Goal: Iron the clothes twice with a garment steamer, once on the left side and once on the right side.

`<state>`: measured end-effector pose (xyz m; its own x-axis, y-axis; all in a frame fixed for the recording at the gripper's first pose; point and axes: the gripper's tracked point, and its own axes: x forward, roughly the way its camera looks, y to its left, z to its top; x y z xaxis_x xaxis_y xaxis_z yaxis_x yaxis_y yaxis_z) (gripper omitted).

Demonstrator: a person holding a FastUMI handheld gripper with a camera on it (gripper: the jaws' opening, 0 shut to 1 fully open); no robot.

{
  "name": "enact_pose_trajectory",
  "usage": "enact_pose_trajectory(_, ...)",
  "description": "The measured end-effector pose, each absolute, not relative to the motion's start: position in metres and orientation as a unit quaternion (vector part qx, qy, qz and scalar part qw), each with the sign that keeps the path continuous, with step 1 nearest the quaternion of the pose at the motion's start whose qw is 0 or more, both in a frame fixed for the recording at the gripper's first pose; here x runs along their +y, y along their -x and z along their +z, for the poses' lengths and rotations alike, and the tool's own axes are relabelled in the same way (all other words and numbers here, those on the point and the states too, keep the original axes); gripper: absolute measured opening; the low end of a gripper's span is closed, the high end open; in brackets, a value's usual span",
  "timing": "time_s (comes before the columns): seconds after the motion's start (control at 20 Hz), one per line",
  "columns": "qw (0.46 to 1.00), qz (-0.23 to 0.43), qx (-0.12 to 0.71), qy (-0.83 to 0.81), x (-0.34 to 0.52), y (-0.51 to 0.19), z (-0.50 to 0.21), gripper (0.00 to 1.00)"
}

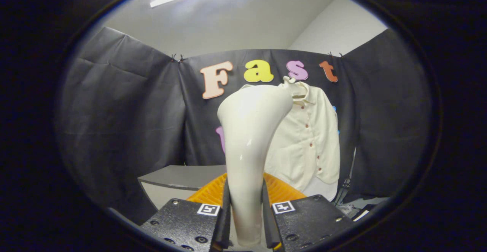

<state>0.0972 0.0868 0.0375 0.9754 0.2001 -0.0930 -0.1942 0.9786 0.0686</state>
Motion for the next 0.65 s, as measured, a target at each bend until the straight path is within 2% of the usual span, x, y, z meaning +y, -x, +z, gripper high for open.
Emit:
enact_pose_trajectory(0.2,0.994,0.109,0.022,-0.008,0.109,-0.077,0.03,0.36)
enact_pose_trajectory(0.45,0.989,0.143,0.031,-0.001,0.123,-0.044,0.021,0.36)
enact_pose_trajectory(0.65,0.99,0.134,0.047,0.015,0.103,-0.034,0.019,0.36)
